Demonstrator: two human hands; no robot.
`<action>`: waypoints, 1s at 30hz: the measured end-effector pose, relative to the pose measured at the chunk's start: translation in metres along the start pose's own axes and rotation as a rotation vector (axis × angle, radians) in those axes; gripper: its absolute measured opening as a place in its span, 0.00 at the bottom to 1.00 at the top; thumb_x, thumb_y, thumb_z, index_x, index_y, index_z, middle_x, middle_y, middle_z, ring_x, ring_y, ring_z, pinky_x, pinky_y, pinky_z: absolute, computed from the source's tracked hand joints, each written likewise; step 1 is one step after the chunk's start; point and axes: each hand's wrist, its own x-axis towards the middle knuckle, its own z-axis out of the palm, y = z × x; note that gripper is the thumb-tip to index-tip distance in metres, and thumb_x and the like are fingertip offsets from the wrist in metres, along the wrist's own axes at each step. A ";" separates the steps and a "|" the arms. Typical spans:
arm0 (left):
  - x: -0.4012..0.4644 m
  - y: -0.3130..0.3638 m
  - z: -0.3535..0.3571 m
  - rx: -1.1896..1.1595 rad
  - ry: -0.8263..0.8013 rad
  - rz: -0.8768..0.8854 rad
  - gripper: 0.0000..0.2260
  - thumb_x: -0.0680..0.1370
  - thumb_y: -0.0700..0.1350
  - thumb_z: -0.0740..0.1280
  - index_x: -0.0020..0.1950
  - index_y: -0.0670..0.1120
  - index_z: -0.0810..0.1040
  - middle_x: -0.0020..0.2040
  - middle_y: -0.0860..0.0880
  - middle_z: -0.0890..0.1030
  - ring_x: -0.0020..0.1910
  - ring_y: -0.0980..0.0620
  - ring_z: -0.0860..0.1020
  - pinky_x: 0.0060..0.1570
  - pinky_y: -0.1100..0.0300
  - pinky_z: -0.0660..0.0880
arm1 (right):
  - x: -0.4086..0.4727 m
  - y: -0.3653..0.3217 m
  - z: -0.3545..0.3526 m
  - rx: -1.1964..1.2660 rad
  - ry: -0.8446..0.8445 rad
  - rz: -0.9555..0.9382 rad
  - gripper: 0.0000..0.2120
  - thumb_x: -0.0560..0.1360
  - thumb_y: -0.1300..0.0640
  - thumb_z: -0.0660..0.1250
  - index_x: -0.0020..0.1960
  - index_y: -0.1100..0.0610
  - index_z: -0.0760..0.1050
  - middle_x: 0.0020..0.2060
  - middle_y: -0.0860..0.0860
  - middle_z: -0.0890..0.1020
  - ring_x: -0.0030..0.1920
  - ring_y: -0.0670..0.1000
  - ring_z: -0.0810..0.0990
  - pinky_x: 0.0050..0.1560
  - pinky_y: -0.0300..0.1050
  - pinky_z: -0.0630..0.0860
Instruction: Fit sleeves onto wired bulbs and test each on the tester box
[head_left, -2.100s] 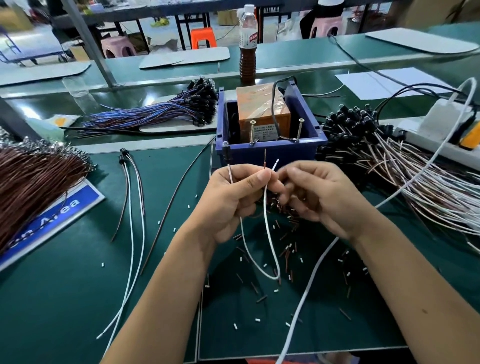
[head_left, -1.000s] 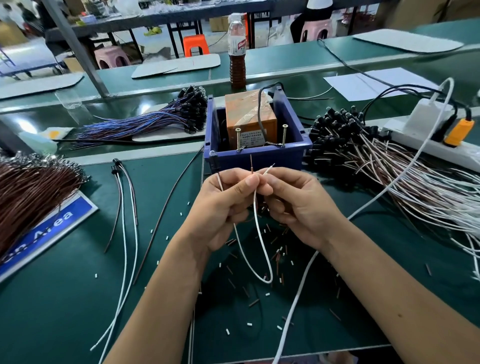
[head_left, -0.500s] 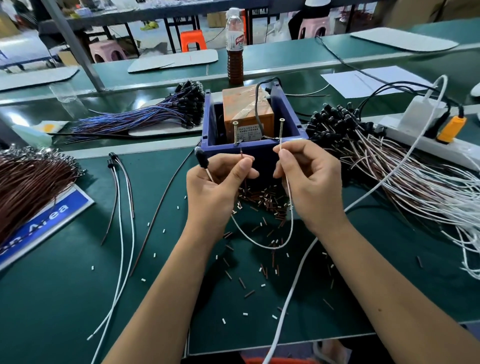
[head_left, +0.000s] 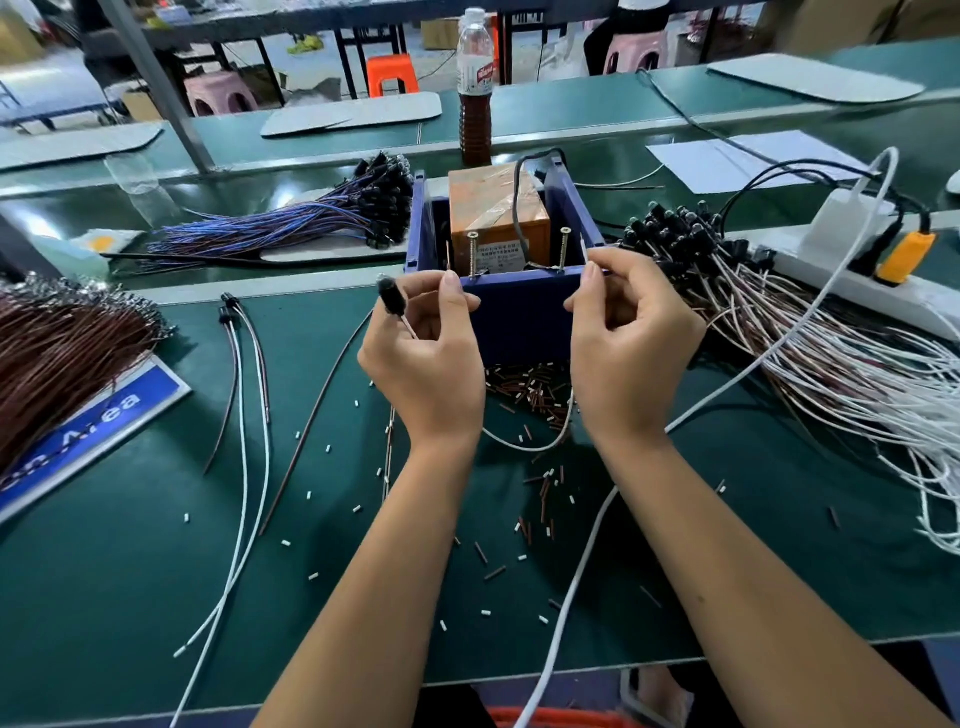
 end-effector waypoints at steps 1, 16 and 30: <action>0.000 -0.001 -0.001 0.018 -0.015 0.020 0.05 0.80 0.36 0.70 0.45 0.43 0.79 0.36 0.46 0.84 0.38 0.47 0.85 0.46 0.56 0.80 | -0.001 0.000 0.000 -0.012 -0.004 -0.001 0.07 0.81 0.61 0.67 0.54 0.61 0.84 0.36 0.49 0.84 0.36 0.46 0.84 0.39 0.40 0.80; -0.001 -0.002 -0.001 0.069 -0.063 0.091 0.08 0.79 0.37 0.71 0.43 0.48 0.80 0.32 0.51 0.81 0.32 0.47 0.81 0.39 0.59 0.77 | -0.007 0.000 -0.005 -0.048 -0.062 -0.047 0.09 0.82 0.61 0.66 0.54 0.62 0.85 0.38 0.50 0.86 0.36 0.46 0.84 0.39 0.39 0.79; -0.001 0.000 -0.004 0.089 -0.076 0.101 0.05 0.79 0.38 0.72 0.45 0.46 0.81 0.33 0.51 0.82 0.33 0.48 0.82 0.41 0.57 0.80 | -0.007 -0.002 -0.007 -0.057 -0.086 -0.058 0.09 0.82 0.62 0.67 0.55 0.61 0.85 0.40 0.50 0.86 0.38 0.45 0.84 0.40 0.38 0.79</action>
